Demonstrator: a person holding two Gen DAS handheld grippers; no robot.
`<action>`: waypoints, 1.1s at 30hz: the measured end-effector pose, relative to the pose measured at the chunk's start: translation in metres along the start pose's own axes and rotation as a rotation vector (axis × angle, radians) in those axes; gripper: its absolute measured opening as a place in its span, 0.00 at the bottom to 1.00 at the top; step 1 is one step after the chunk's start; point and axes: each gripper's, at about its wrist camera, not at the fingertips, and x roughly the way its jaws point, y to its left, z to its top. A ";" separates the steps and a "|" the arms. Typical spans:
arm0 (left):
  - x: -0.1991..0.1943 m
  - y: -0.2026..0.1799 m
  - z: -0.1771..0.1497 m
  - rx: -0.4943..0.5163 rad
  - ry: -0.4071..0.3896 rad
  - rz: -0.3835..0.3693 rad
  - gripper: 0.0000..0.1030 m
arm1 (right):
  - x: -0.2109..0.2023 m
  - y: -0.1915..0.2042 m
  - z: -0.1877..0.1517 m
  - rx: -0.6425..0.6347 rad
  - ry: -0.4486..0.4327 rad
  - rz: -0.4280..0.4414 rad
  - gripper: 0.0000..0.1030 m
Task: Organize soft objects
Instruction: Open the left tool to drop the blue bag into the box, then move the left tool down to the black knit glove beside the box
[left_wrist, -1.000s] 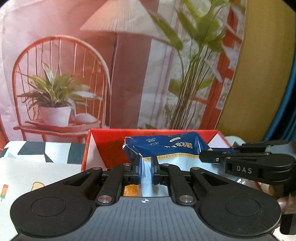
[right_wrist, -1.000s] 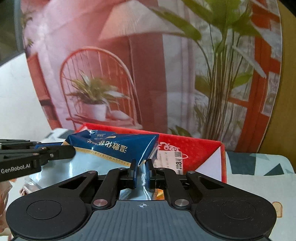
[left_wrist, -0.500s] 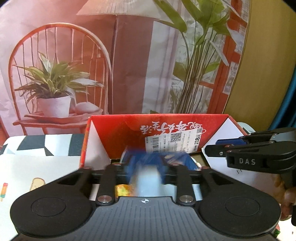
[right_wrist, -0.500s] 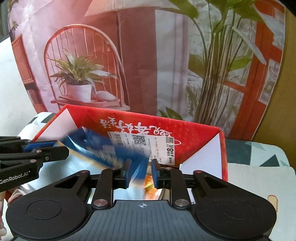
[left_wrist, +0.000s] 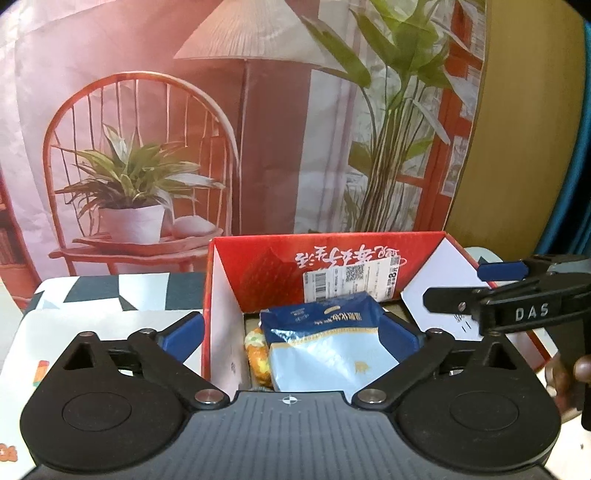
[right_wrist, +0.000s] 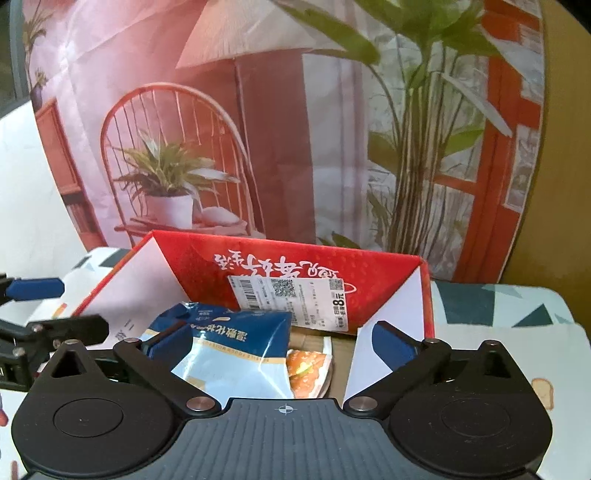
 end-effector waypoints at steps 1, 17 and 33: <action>-0.004 0.000 -0.001 0.002 -0.004 0.000 1.00 | -0.004 -0.001 -0.002 0.006 -0.008 -0.003 1.00; -0.059 -0.011 -0.040 -0.004 -0.029 0.011 1.00 | -0.065 -0.006 -0.043 0.079 -0.105 0.033 1.00; -0.091 -0.014 -0.095 0.002 -0.018 0.032 1.00 | -0.110 -0.001 -0.100 0.065 -0.146 0.121 1.00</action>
